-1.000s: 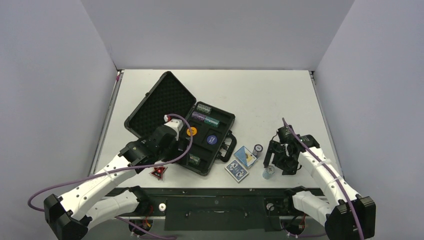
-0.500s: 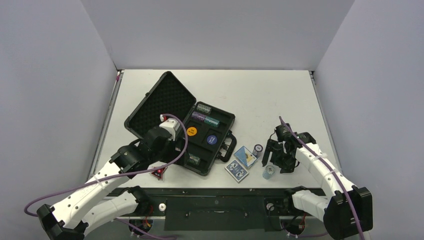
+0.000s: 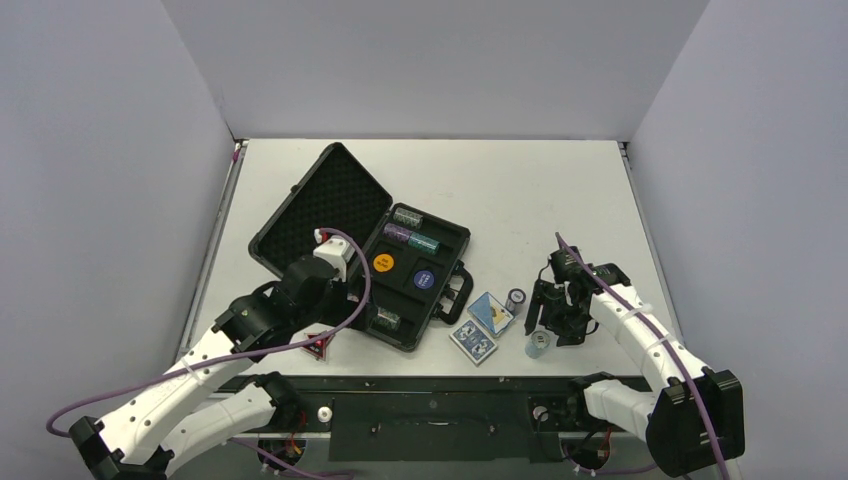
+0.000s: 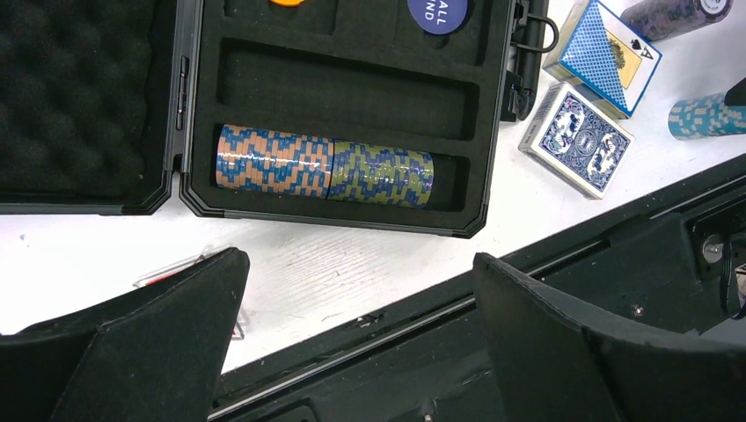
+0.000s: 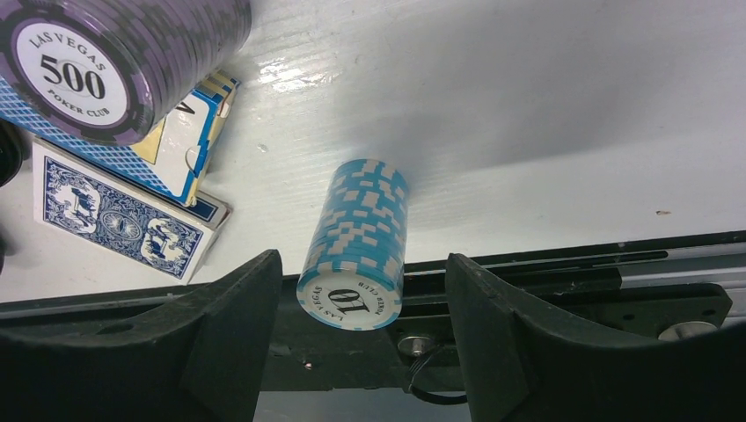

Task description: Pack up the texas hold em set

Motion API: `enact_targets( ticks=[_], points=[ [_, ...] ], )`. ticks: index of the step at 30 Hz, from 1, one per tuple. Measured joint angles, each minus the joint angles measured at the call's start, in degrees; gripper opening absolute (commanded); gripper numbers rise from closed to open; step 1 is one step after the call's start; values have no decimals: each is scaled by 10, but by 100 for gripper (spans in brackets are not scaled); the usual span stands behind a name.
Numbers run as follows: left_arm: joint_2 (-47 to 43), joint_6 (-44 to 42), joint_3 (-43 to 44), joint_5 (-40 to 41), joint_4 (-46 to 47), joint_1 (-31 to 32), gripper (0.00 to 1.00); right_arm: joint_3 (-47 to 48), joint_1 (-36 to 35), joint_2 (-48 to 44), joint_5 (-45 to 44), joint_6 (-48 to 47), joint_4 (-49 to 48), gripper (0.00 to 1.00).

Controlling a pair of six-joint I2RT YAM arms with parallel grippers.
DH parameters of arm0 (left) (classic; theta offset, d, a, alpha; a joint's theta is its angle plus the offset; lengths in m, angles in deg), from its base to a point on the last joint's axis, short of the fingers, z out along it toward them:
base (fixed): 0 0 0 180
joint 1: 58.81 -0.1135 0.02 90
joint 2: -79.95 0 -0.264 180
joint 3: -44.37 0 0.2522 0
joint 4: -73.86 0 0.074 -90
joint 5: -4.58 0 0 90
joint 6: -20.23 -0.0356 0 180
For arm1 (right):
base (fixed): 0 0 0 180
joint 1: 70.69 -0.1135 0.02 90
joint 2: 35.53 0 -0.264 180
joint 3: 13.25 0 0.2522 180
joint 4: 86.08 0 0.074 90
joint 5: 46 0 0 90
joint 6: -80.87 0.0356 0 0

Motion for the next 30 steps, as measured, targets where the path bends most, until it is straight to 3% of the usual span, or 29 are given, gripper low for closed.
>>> enact_targets(
  ticks=[22, 30],
  points=[
    [-23, -3, -20, 15, 23, 0, 98, -5, -12, 15, 0, 0, -4, 57],
    [-23, -4, -20, 17, 25, 0, 98, -5, -22, 17, 0, 7, -4, 49]
  ],
)
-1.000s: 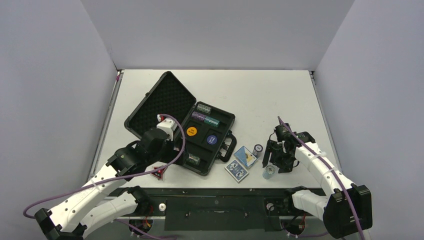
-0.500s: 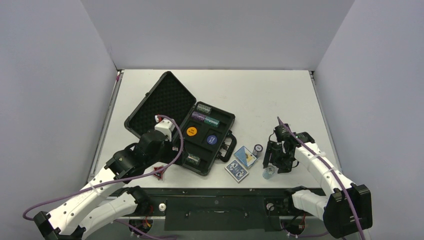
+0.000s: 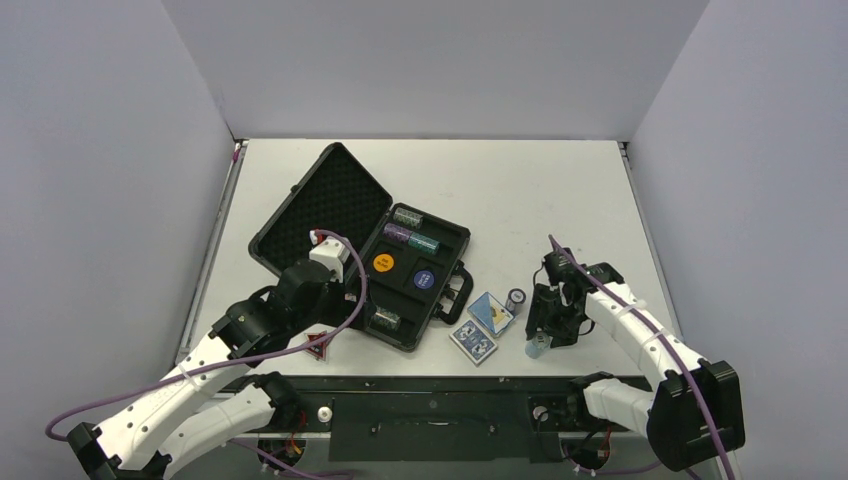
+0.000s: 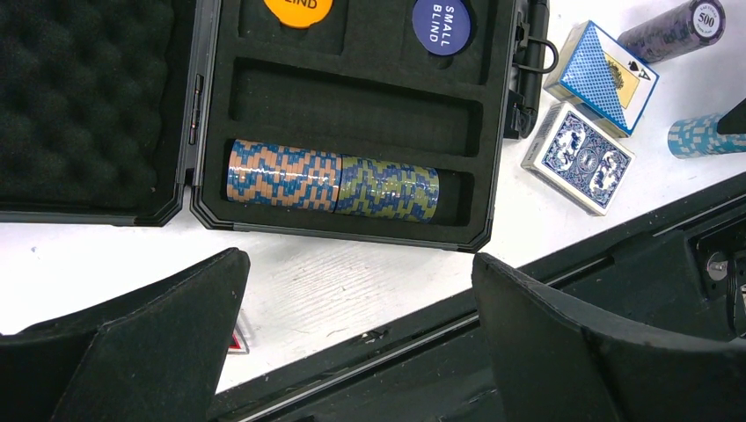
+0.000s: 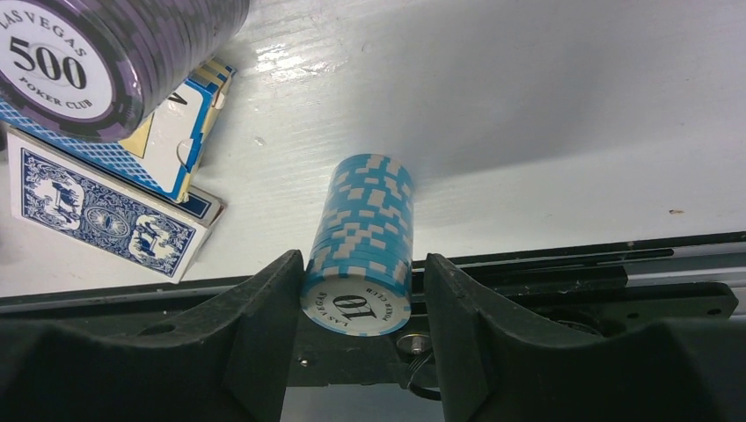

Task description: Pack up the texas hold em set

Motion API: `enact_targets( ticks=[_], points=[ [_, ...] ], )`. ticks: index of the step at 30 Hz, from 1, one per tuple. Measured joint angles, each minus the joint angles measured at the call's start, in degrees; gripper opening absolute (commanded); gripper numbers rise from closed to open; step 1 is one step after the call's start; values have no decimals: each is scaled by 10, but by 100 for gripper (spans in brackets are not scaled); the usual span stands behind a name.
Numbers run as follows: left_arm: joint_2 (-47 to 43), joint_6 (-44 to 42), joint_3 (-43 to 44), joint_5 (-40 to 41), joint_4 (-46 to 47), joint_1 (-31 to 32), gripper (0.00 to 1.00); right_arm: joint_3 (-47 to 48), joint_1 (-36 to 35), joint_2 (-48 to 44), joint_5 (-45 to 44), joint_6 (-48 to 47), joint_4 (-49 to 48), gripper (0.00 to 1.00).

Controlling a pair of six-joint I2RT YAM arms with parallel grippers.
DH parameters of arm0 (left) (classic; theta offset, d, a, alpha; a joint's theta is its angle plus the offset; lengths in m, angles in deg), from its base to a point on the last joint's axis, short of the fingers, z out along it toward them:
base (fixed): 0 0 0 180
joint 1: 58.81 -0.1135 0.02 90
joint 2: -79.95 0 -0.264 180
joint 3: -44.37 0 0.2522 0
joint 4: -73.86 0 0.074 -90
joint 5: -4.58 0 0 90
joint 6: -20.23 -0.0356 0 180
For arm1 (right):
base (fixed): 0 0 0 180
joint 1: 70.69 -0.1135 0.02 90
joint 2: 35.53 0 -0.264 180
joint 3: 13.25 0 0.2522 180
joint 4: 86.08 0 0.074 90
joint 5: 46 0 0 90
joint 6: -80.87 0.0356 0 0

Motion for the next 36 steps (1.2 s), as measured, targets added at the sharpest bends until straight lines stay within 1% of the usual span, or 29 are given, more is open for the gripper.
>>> enact_targets(
  ticks=[2, 6, 9, 12, 14, 19, 21, 23, 28, 36],
  points=[
    [-1, 0, 0, 0, 0, 0, 98, 0, -4, 0, 0, 1, 0, 48],
    [-2, 0, 0, 0, 1, 0, 98, 0, -10, 0, 0, 6, 0, 42],
    [-3, 0, 0, 0, 1, 0, 99, 0, -15, 0, -1, 9, 0, 34],
    [-2, 0, 0, 0, 3, 0, 99, 0, -16, -1, -2, 10, 1, 21],
    [-3, 0, 0, 0, 4, 0, 99, 0, -18, -1, -3, 10, 1, 15],
    [-2, 0, 0, 0, 4, 0, 99, 0, -19, -4, -5, 12, 6, 7],
    [-2, 0, 0, 0, 4, 0, 99, 0, -19, -4, -7, 12, 12, 2],
    [-2, 0, 0, 0, 4, 0, 99, 4, -19, -4, -7, 14, 22, 0],
    [-2, 0, 0, 0, 4, 0, 99, 38, -19, -6, -7, 14, 46, 0],
    [-2, 0, -2, -1, 4, 0, 99, 136, -22, -26, -1, 13, 96, 0]
  ],
)
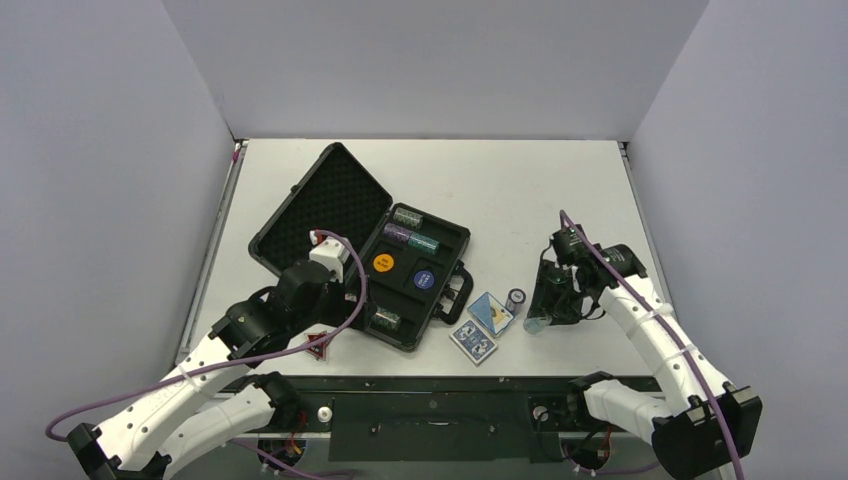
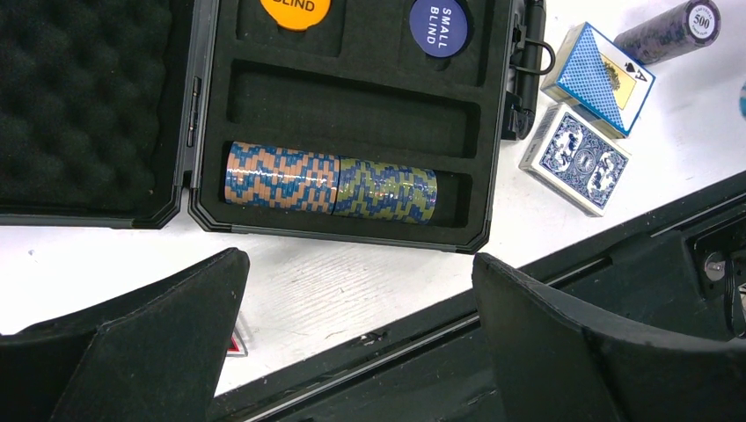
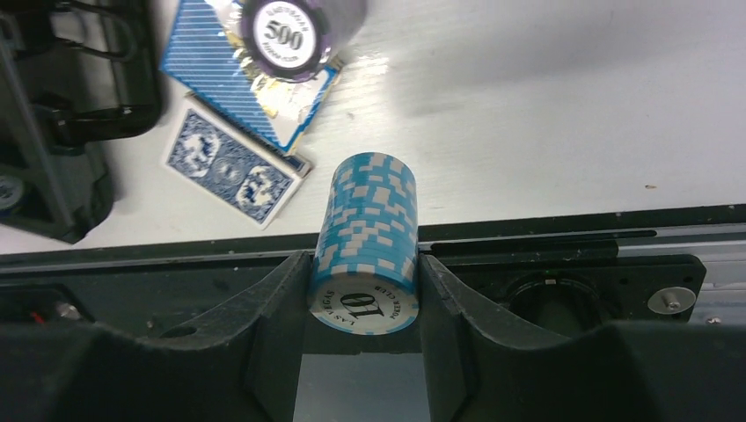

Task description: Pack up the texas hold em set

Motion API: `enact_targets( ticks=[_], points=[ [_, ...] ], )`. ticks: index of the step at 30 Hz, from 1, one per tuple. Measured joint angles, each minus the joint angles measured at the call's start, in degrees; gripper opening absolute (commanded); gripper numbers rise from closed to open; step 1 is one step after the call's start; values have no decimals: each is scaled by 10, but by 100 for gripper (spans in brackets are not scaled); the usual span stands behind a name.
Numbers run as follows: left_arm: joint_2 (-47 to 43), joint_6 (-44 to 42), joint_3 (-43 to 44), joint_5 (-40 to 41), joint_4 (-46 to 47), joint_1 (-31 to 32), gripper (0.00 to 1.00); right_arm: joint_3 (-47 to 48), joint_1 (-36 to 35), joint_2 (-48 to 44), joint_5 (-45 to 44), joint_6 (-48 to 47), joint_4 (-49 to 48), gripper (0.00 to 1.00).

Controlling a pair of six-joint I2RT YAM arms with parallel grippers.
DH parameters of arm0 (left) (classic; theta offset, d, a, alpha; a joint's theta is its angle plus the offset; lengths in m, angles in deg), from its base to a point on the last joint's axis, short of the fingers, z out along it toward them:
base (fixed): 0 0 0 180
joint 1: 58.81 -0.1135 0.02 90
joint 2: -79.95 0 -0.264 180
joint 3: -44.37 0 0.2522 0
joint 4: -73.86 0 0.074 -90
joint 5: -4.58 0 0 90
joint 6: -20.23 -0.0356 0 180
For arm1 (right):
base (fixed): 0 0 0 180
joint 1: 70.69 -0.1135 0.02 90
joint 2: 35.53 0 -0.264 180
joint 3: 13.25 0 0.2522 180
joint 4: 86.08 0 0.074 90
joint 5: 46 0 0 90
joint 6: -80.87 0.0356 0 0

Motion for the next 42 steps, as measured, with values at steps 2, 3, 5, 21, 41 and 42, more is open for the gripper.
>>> enact_targets(
  ticks=[2, 3, 5, 21, 41, 42],
  points=[
    [0, 0, -2, -2, 1, 0, 99, 24, 0, -4, 7, -1, 12, 0],
    [0, -1, -3, -2, 0, 0, 99, 36, 0, -5, 12, -2, 19, 0],
    [0, -2, -4, -4, 1, 0, 99, 57, 0, -5, 23, -3, 28, 0],
    [7, 43, 30, -181, 97, -3, 97, 193, 0, -6, 195, 40, -33, 0],
    [208, 344, 133, -538, 563, -128, 74, 182, 0, -92, 373, 309, -401, 0],
    [213, 363, 133, -541, 586, -128, 72, 179, 0, -92, 378, 322, -421, 0]
  ],
)
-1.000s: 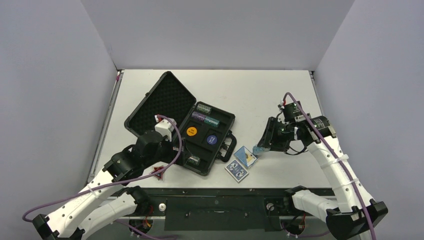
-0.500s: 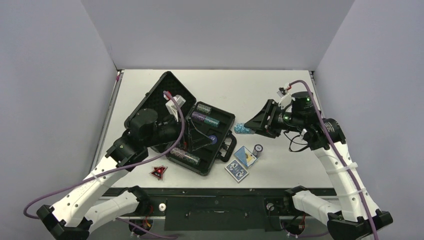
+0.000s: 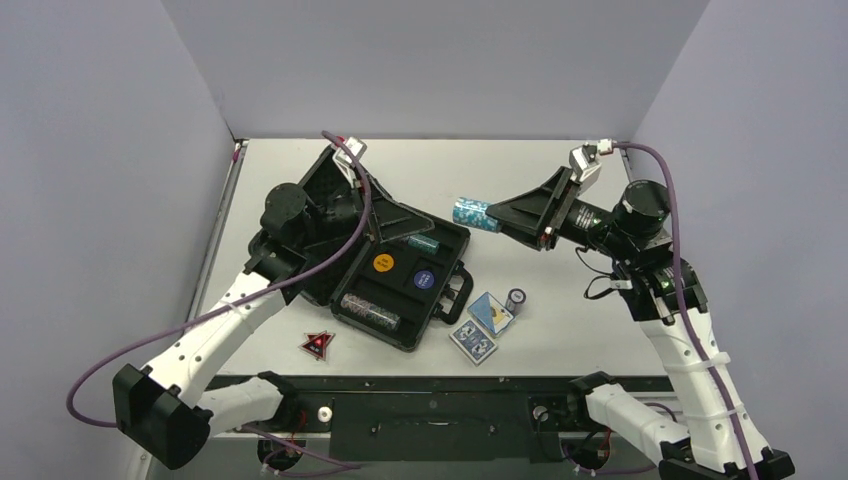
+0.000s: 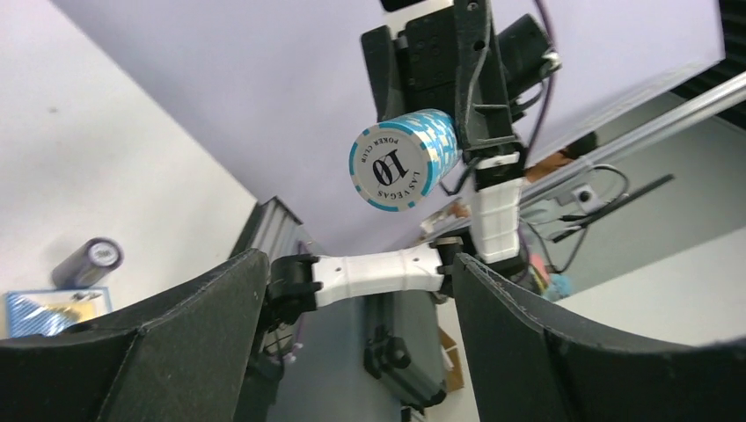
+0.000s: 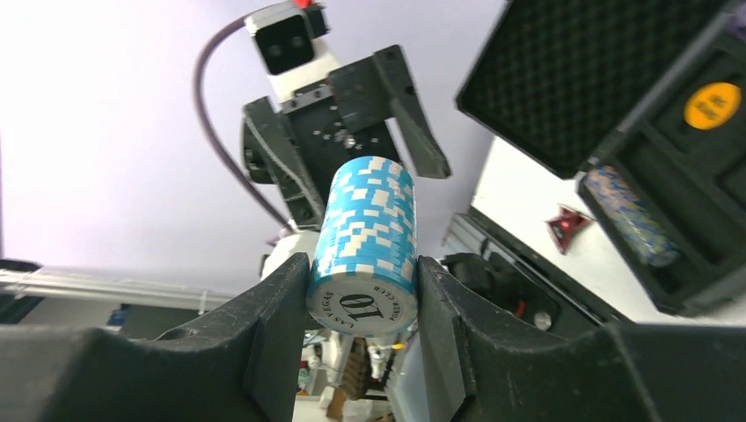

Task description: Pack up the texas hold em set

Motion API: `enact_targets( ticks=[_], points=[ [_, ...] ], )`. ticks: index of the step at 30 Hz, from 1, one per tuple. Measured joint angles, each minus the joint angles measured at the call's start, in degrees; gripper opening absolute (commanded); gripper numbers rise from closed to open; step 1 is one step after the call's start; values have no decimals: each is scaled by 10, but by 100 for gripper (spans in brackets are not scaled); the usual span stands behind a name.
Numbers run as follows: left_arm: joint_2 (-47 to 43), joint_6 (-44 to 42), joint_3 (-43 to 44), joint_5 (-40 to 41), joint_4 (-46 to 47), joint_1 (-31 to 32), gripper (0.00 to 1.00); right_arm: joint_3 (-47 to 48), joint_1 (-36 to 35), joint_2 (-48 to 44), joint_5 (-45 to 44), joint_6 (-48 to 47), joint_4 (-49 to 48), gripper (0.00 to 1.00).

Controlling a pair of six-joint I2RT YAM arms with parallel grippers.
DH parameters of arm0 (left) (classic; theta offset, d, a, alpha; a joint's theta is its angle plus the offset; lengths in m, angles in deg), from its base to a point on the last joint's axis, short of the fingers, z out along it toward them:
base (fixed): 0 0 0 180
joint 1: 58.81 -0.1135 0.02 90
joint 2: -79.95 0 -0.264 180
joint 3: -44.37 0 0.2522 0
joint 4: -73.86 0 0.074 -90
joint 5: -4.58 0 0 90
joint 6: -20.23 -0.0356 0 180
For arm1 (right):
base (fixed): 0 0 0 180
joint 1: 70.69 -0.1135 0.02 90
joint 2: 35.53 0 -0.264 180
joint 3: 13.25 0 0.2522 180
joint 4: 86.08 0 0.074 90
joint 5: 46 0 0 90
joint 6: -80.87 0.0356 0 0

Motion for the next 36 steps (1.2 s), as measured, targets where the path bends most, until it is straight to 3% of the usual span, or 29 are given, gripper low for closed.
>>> enact_targets(
  ticks=[7, 15, 23, 31, 33, 36],
  points=[
    [51, 125, 0, -25, 173, 1, 68, -2, 0, 18, 40, 64, -115, 0],
    [90, 193, 18, -39, 264, 20, 69, -2, 0, 28, 60, 82, -153, 0],
    [100, 216, 37, -42, 306, 28, 66, -2, -4, 28, 64, 83, -161, 0],
    [118, 189, 69, -49, 280, 42, 62, -2, -10, 35, 66, 70, -154, 0],
    [122, 180, 73, -53, 269, 42, 59, -2, -11, 39, 68, 64, -152, 0],
    [128, 168, 73, -58, 256, 43, 46, -2, -11, 45, 70, 54, -142, 0]
  ],
)
